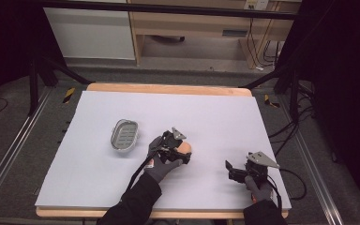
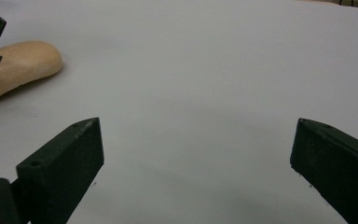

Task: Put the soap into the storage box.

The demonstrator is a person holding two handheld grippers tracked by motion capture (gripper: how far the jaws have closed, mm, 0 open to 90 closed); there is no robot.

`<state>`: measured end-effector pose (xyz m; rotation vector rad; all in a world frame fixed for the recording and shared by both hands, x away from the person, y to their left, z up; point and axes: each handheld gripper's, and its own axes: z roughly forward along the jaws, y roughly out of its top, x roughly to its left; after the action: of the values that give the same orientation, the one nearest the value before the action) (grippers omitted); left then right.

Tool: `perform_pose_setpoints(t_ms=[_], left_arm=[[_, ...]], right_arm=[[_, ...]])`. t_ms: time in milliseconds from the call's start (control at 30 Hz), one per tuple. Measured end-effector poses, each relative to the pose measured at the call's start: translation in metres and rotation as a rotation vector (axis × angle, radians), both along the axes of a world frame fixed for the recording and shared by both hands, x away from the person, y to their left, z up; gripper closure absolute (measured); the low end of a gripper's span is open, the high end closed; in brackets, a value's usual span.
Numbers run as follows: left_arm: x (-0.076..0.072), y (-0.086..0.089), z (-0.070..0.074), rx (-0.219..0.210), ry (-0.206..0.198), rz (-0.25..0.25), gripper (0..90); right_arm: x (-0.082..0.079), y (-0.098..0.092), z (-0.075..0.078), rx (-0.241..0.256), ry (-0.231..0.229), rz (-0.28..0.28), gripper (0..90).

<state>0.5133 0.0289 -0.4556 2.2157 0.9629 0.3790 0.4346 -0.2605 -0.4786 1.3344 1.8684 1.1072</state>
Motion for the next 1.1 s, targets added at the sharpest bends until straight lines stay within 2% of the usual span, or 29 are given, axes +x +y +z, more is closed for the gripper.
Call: perform_pose_setpoints(t_ms=[567, 700, 900, 1100], left_arm=[[0.005, -0.01, -0.009, 0.036, 0.048, 0.006, 22.6], [0.007, -0.011, -0.011, 0.067, 0.052, 0.003, 24.4], [0.009, -0.012, -0.012, 0.061, 0.069, 0.012, 25.1], [0.01, -0.014, -0.014, 0.082, 0.083, 0.021, 24.8]], right_arm=[[0.001, 0.001, -0.002, -0.01, 0.011, 0.0, 2.9], [0.001, 0.001, -0.002, -0.013, 0.014, 0.003, 2.9], [0.001, 0.001, -0.002, -0.013, 0.018, 0.003, 3.0], [0.001, 0.001, -0.002, -0.009, 0.02, 0.0, 3.0]])
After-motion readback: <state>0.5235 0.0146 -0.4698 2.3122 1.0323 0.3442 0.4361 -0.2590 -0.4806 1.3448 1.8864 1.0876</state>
